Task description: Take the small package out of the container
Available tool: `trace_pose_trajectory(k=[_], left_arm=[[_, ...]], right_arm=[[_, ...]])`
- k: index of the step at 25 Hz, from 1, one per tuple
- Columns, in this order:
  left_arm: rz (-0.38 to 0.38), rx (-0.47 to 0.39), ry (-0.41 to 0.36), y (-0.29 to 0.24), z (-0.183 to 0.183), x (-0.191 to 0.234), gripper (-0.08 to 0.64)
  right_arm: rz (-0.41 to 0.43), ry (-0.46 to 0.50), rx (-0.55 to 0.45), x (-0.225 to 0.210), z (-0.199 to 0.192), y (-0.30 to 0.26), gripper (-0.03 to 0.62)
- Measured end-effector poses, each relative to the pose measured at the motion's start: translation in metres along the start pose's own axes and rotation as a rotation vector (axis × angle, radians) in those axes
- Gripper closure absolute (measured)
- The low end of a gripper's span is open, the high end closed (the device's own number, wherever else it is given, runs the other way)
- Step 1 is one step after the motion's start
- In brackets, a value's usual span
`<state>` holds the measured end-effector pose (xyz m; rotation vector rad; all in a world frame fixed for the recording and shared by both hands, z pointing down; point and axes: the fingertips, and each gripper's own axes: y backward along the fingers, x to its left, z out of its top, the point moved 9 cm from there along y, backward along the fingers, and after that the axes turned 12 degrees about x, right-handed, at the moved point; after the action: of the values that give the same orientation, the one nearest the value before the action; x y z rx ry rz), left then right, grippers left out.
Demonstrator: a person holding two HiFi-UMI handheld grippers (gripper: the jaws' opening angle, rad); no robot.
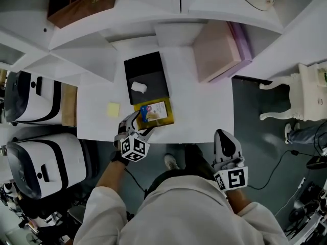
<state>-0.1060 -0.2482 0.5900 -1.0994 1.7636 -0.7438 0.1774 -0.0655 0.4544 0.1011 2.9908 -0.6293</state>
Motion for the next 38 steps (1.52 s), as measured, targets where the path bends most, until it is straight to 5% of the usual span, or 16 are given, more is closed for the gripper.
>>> trace_pose_trajectory(k=[12,19,38], left_arm=[[-0.098,0.117,-0.101,-0.062,-0.003,-0.009,0.158],[-0.149,0.181,-0.268,-0.091,0.003,-0.008,0.158],[-0.279,0.302,-0.25,-0.136,-0.009,-0.01,0.16]], right_arm=[[-0.064,-0.032,0.029,-0.023,-0.011,0.008,0.568],[-0.082,-0.041,0.047,-0.034,-0.016,0.007,0.568],[-0.086,-0.057,0.087,-0.051,-0.022,-0.012,0.568]])
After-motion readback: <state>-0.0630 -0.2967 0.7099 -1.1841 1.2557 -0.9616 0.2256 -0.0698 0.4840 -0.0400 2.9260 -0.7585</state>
